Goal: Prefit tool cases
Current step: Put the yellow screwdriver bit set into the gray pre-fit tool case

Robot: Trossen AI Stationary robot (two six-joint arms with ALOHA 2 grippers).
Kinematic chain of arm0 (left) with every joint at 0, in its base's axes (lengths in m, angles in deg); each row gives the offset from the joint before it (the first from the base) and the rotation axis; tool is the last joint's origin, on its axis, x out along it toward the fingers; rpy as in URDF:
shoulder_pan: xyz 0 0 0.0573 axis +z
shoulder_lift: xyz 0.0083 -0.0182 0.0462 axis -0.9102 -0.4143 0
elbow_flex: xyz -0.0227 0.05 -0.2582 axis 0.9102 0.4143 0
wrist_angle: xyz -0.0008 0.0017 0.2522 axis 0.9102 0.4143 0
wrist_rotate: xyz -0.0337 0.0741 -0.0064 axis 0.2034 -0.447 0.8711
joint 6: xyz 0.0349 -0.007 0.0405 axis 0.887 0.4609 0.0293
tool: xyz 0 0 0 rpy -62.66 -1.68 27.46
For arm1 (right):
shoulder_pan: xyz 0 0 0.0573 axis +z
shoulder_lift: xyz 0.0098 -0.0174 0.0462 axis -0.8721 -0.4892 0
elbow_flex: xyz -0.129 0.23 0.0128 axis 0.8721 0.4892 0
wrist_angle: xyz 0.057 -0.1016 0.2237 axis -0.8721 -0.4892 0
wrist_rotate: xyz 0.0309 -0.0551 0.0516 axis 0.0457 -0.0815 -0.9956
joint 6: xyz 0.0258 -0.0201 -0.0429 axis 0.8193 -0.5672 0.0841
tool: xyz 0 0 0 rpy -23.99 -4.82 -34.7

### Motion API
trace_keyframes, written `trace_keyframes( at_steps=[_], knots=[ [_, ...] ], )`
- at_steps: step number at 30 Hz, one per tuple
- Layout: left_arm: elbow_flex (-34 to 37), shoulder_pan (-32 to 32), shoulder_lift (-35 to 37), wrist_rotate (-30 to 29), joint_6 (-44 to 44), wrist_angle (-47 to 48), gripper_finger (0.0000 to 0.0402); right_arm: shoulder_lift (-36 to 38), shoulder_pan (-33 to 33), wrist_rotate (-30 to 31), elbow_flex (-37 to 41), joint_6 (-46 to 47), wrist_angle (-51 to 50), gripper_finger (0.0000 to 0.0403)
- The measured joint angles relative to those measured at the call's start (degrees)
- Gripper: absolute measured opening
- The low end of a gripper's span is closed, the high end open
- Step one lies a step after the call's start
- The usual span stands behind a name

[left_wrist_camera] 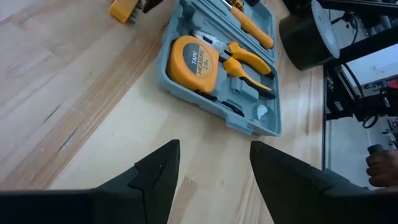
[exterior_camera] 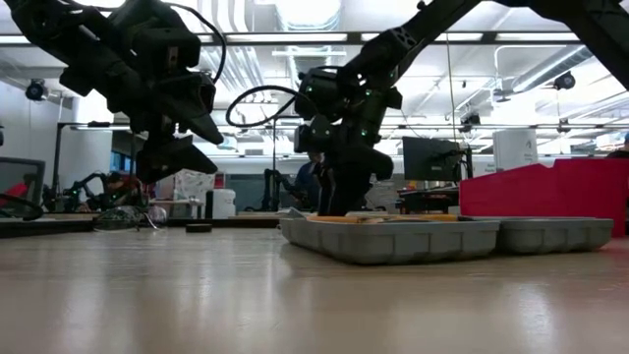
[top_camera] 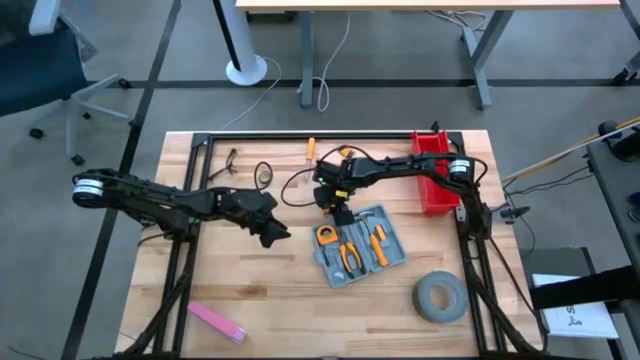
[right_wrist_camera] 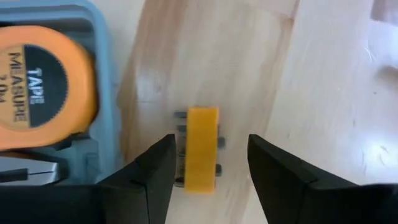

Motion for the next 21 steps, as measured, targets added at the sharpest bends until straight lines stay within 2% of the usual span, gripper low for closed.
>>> trace_keyframes(
  at_steps=[21],
  knots=[
    [0.00, 0.00, 0.00, 0.00, 0.01, 0.03, 0.0204, -0.83, -0.21, -0.68, 0.11, 1.05, 0.00, 0.0163]
  ],
)
